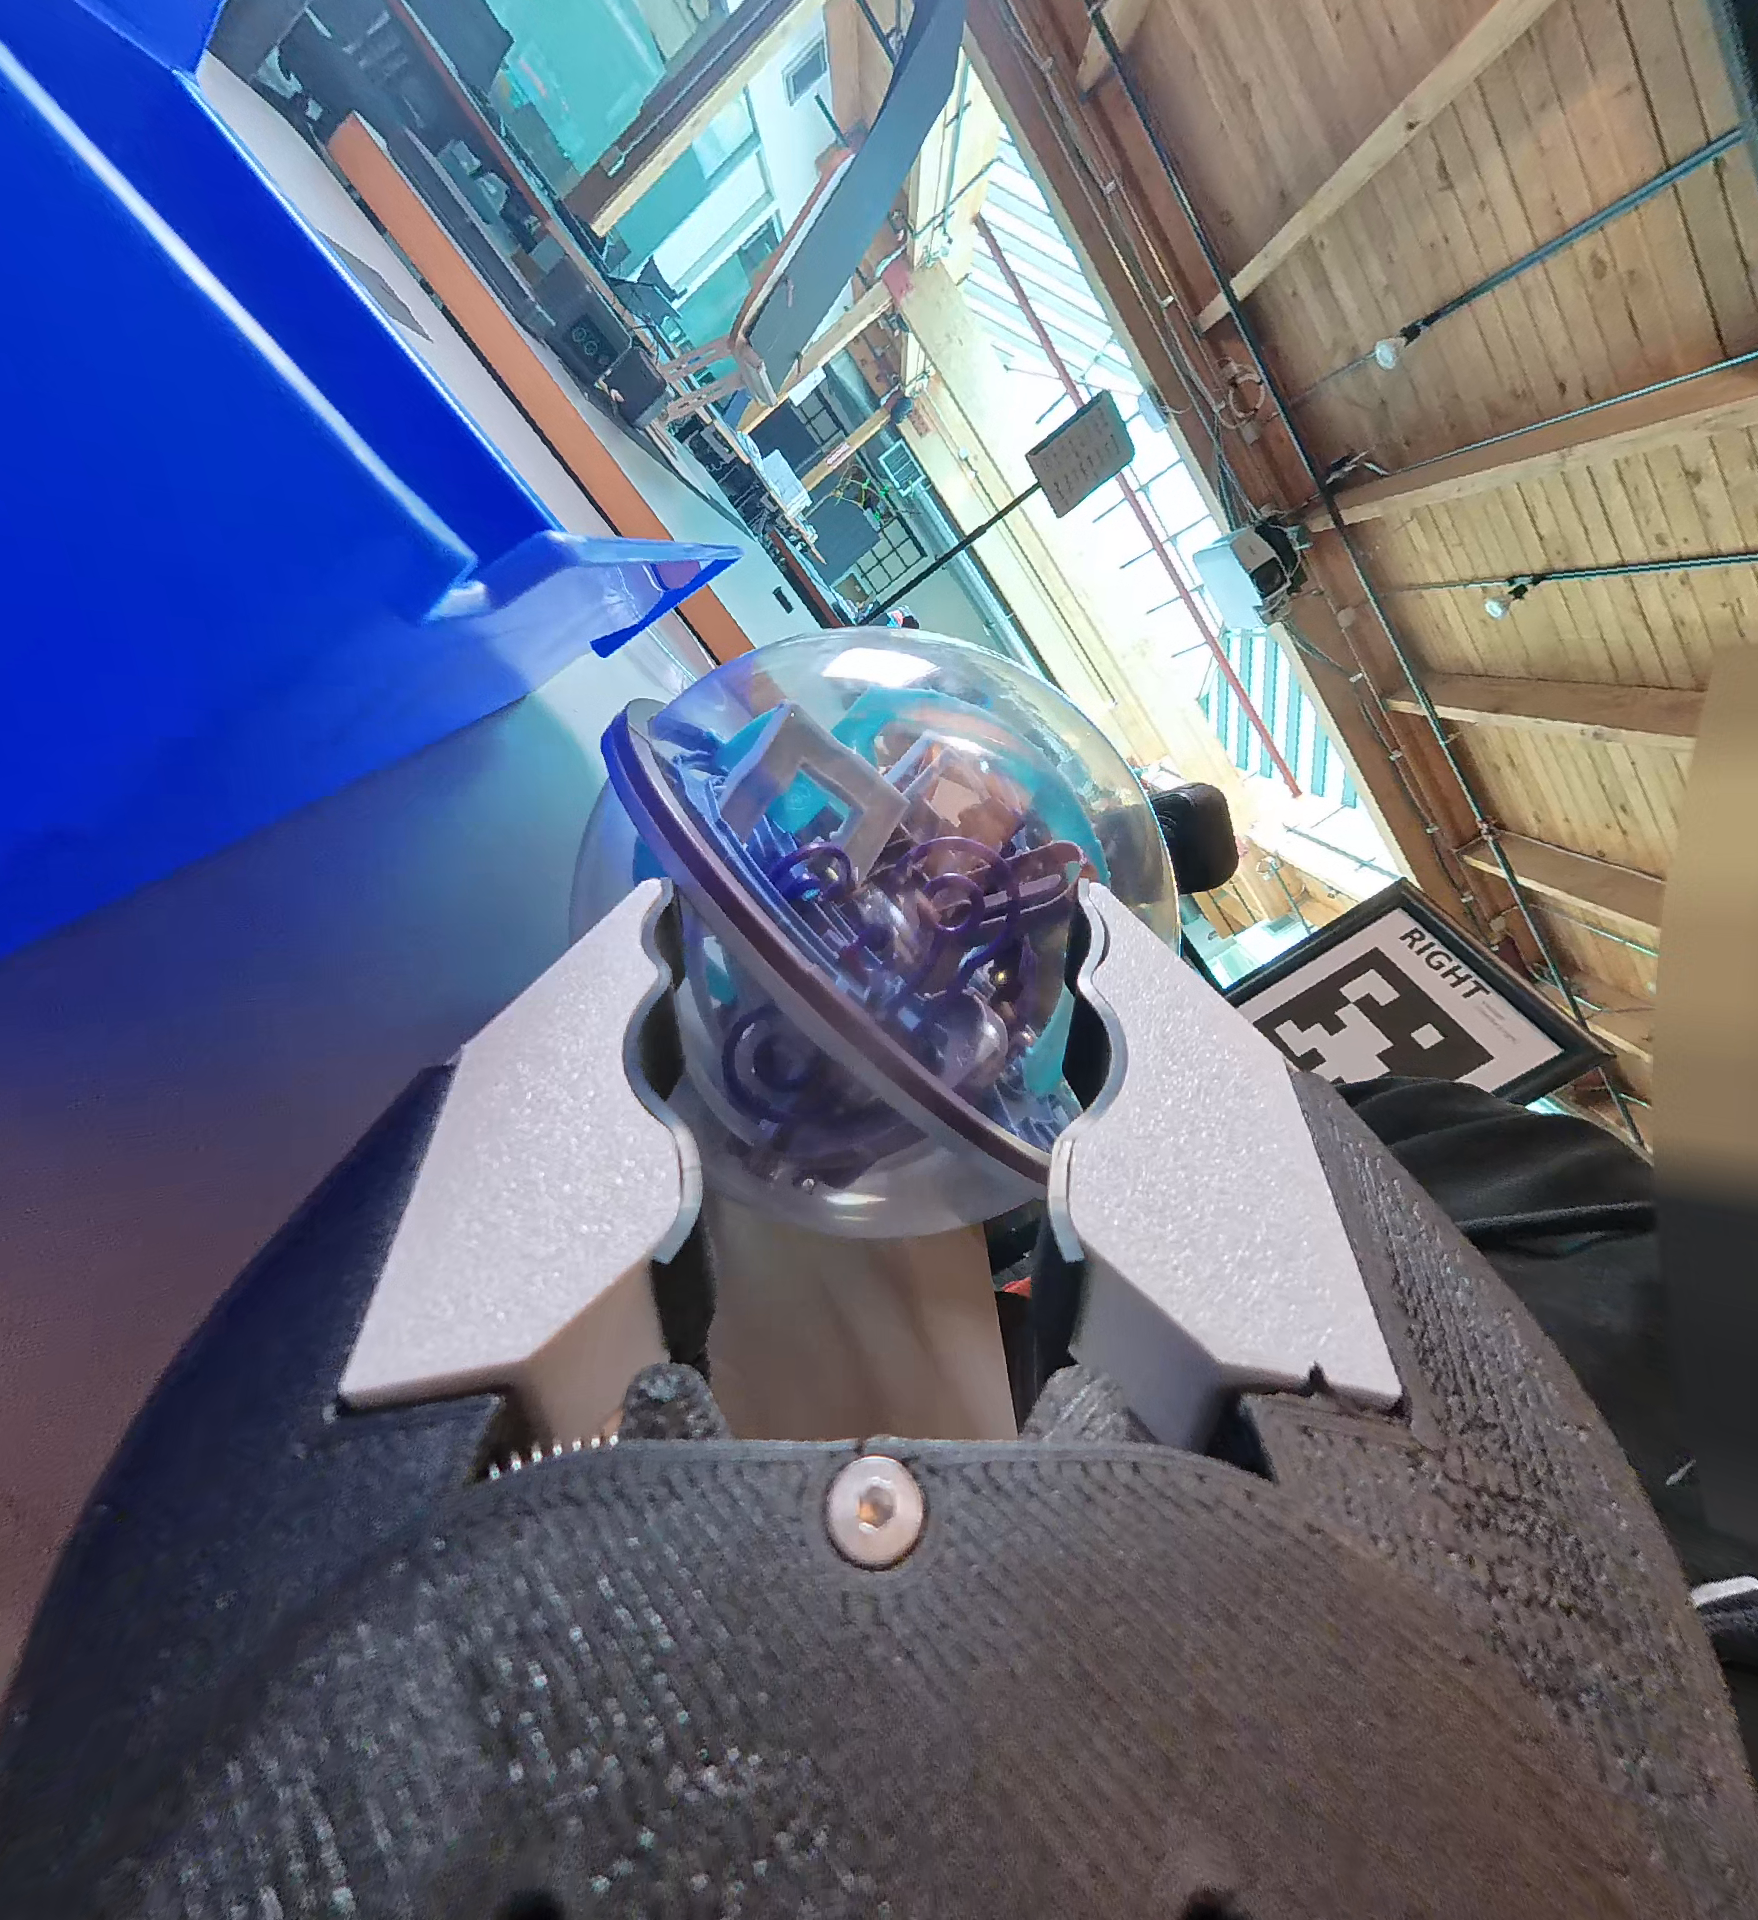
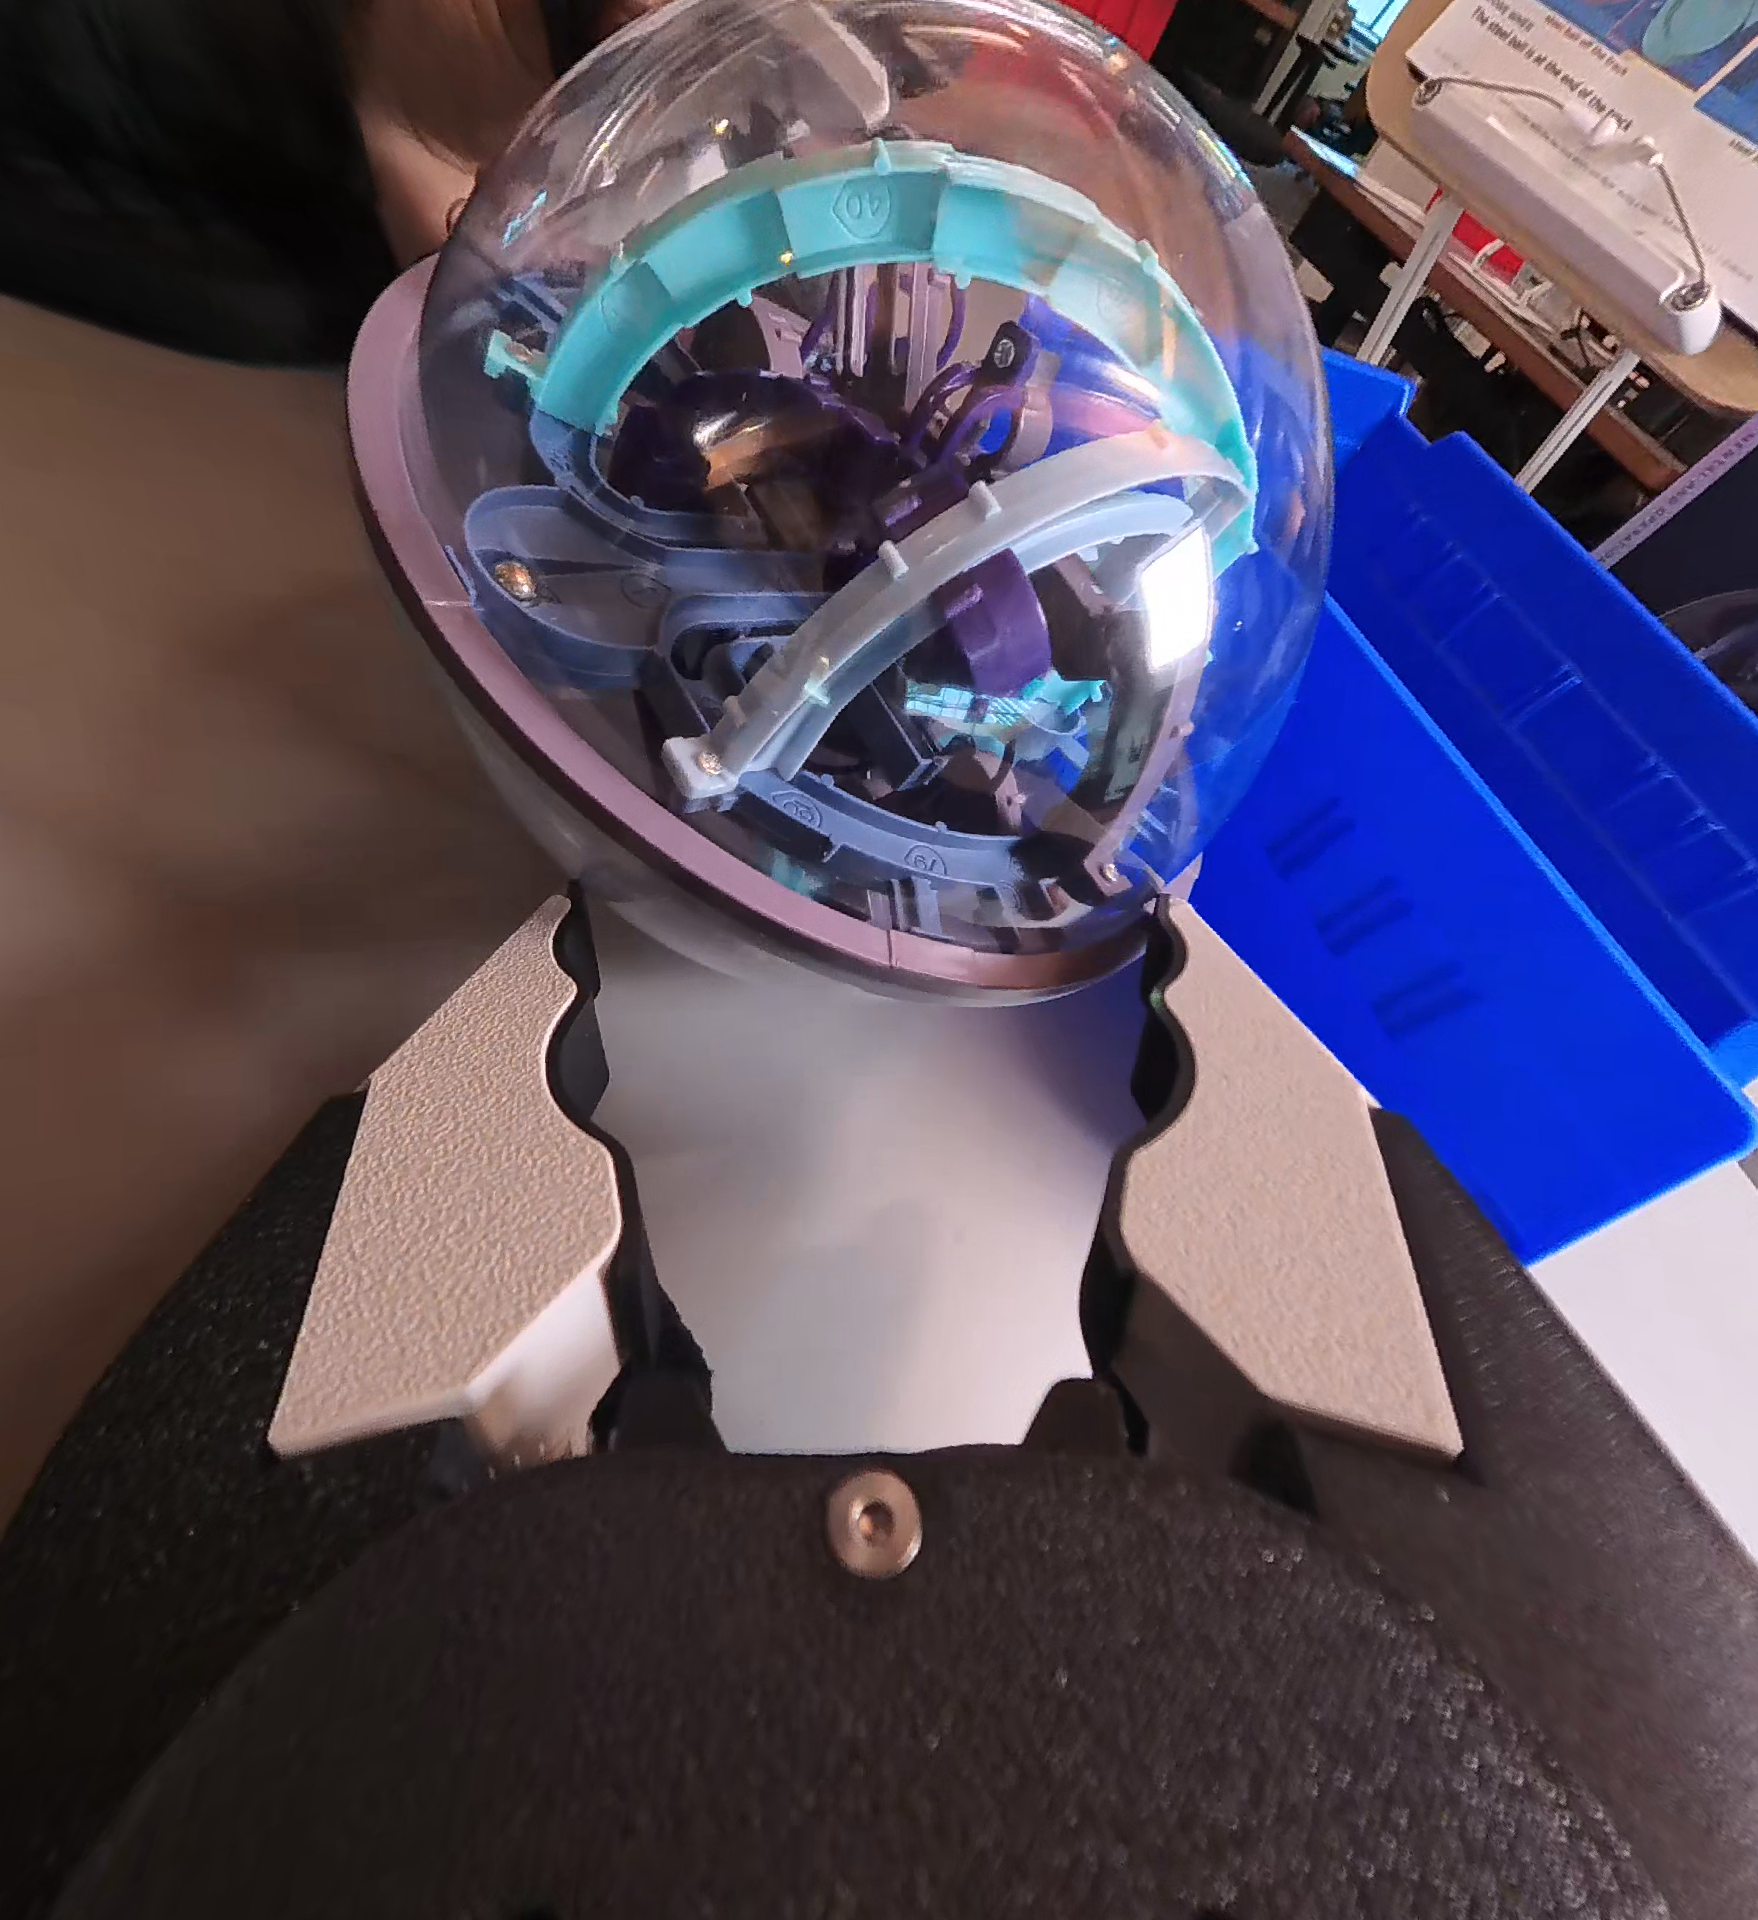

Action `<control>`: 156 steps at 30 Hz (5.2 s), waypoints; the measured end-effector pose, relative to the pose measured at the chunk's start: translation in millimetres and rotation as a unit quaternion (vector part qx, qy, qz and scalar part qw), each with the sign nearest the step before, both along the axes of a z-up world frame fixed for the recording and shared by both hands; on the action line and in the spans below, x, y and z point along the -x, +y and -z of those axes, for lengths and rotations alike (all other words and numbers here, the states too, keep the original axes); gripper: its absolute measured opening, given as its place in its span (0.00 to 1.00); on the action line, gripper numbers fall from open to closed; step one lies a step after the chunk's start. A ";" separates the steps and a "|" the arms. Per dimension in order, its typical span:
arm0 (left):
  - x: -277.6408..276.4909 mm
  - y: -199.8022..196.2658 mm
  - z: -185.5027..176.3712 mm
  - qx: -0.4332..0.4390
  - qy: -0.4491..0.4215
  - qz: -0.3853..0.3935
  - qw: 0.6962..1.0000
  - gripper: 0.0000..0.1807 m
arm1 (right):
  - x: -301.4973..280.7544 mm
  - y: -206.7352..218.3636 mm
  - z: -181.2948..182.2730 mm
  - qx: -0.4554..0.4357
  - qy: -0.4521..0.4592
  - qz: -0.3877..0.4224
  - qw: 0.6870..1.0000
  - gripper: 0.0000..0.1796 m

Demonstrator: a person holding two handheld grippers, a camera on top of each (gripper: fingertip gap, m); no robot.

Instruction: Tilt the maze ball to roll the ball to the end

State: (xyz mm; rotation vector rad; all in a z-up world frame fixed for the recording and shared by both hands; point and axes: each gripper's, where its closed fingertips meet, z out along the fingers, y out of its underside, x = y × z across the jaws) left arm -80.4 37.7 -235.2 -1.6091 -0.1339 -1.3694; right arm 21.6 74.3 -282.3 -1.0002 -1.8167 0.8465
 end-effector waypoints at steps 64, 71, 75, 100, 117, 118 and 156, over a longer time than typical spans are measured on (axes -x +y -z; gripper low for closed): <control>-19.7 -24.5 16.7 -0.126 0.311 0.041 0.941 0.65 | -15.6 -8.4 -22.1 0.045 0.066 -0.012 0.997 0.37; -23.3 -23.6 20.1 -0.153 0.360 0.032 0.920 0.64 | -16.4 -6.4 -27.4 0.081 0.072 -0.011 0.994 0.39; -24.1 -22.2 19.7 -0.168 0.384 0.023 0.908 0.64 | -16.5 -5.2 -25.9 0.086 0.065 -0.008 0.994 0.40; -28.7 -27.3 6.5 -0.223 0.434 -0.007 0.873 0.56 | -14.6 1.7 -4.9 0.083 0.019 0.009 0.996 0.43; -29.1 -26.4 13.2 -0.217 0.447 -0.004 0.868 0.57 | -16.4 2.5 -11.4 0.072 0.038 0.010 0.997 0.43; -29.0 -26.2 13.2 -0.216 0.446 -0.004 0.869 0.57 | -16.4 2.7 -11.3 0.073 0.038 0.010 0.997 0.43; -27.8 -17.1 23.8 -0.162 0.397 0.010 0.903 0.62 | -11.9 0.1 -12.0 0.118 0.034 0.002 0.992 0.42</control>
